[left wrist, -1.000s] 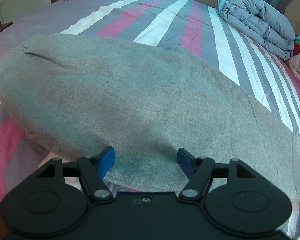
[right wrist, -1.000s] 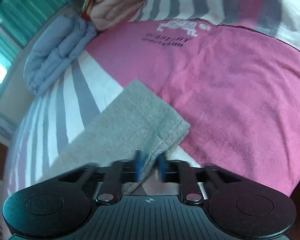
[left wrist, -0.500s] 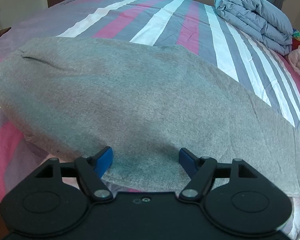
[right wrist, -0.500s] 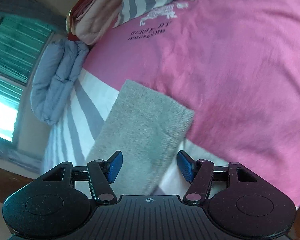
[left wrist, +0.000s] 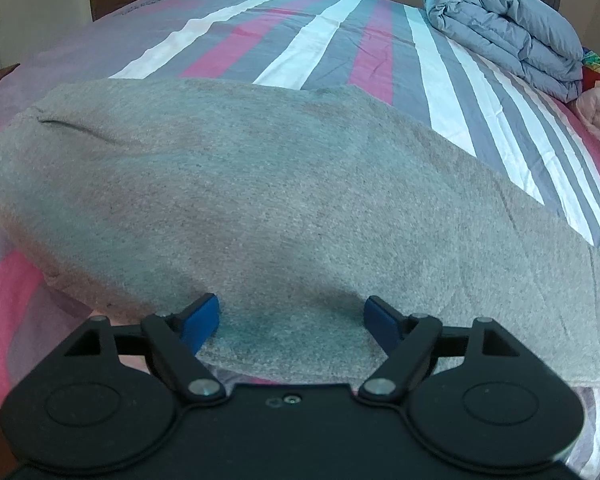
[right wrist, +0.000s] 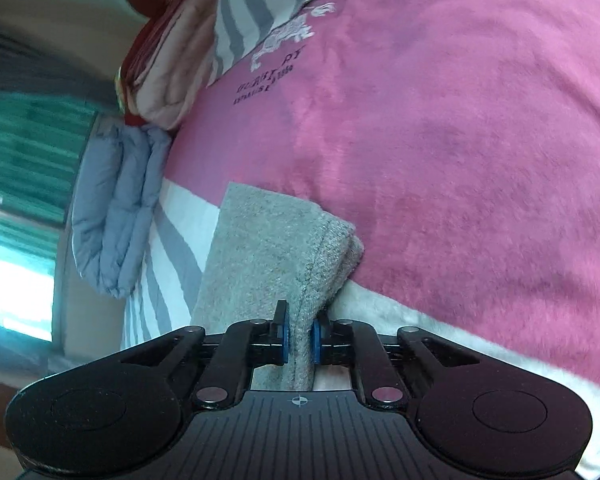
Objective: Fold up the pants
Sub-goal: 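Lift the held hem with the right gripper and fold it over the pants, then open the right gripper to lay the hem onto the pants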
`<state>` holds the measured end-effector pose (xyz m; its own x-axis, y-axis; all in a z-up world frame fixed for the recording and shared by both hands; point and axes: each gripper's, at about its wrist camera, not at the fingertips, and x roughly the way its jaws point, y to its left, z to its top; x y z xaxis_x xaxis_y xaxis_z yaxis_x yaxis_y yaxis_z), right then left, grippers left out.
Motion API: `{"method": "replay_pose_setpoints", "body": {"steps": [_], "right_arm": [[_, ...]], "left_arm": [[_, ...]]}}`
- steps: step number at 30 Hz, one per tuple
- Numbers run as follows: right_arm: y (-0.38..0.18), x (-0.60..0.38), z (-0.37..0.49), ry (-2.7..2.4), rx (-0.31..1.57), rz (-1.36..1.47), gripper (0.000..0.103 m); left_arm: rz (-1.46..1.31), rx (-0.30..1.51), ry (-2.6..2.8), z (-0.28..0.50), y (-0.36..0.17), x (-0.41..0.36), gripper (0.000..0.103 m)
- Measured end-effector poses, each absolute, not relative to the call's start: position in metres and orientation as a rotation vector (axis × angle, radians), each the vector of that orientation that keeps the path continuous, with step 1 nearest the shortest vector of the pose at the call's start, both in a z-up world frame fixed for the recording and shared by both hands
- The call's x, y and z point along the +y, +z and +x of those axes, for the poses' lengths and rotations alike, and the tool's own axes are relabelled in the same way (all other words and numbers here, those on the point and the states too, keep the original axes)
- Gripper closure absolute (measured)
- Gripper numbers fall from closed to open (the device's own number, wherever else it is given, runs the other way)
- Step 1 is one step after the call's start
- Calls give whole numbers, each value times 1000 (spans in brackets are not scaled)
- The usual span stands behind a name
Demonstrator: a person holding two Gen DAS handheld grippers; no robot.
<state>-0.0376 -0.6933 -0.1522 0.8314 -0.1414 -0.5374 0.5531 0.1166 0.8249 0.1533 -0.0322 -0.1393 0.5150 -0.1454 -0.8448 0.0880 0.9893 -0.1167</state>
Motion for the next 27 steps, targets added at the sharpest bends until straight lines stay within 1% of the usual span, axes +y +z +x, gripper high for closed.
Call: {"method": "replay_pose_setpoints", "body": {"steps": [2,5,9,14,17,22,27], "right_arm": [[-145,-692,-40,-509,328,1343,94],[-129,-685,-35,-517,337,1253,94],[-72,-658,-8,-452,351,957,95],[-9,-582,45,-258,372,657,94],[4,-523,78,-120,386,584,94],[-5,-426,125,63,458,503,94],[-59,-347,160,144,628,472,94]], "left_arm": [[-64,1022,-143,154,-139,-32,30],[-73,1022,-148,154,-139,-30,30],[-89,1020,-155,155,-139,-28,30],[-144,1018,-171,156,-136,-20,30],[-193,1018,-181,157,-131,-11,31],[-251,995,-176,155,-117,8,31],[-288,983,-150,157,-111,25,31]]}}
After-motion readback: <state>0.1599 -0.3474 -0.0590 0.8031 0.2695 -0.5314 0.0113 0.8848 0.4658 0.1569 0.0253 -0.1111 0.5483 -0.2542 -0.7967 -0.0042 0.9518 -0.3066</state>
